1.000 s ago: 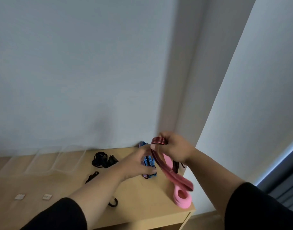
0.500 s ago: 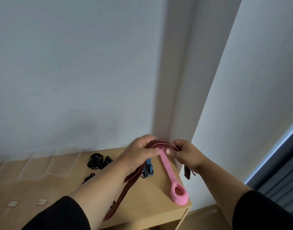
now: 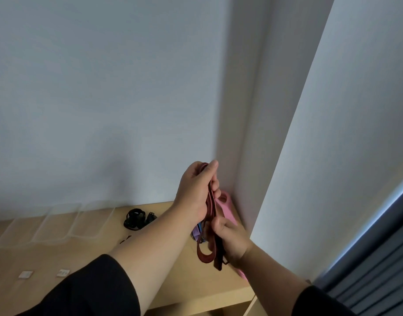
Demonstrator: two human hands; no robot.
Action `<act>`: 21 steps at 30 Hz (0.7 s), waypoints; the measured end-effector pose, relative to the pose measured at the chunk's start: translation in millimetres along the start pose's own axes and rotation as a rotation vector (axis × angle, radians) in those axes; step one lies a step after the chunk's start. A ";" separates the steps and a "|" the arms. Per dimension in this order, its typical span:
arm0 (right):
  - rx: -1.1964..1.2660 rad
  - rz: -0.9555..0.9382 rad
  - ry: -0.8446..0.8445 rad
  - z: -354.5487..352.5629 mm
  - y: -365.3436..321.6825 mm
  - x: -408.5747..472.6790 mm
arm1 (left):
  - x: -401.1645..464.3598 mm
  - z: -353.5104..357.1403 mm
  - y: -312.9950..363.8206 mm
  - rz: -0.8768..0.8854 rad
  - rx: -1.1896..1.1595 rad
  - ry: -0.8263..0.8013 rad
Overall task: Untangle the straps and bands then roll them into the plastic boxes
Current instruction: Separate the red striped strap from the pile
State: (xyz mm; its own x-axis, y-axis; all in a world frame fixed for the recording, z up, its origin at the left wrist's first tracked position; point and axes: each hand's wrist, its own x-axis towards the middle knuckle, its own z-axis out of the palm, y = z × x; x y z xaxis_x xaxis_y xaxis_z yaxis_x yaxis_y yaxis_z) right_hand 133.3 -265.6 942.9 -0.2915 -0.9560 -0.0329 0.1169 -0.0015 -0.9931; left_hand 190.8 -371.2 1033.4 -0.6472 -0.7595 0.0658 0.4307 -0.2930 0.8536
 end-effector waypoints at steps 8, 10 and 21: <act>0.217 0.118 0.026 9.9 15.6 5.1 | 6.0 -6.0 -3.2 0.020 0.028 0.133; 0.310 0.101 0.063 5.2 18.5 3.8 | 11.8 -11.0 -1.3 0.028 0.060 0.201; -0.135 0.231 0.163 0.6 36.7 -9.2 | 47.4 -50.1 -22.5 -0.141 0.595 0.249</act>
State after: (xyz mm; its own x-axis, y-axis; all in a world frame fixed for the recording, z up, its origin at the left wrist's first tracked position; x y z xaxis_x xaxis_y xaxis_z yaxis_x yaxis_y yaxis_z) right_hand 140.8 -257.0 906.8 -0.4217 -0.8669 -0.2659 0.0739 0.2594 -0.9629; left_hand 181.9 -429.7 991.5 -0.4764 -0.8698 -0.1282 -0.1150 -0.0829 0.9899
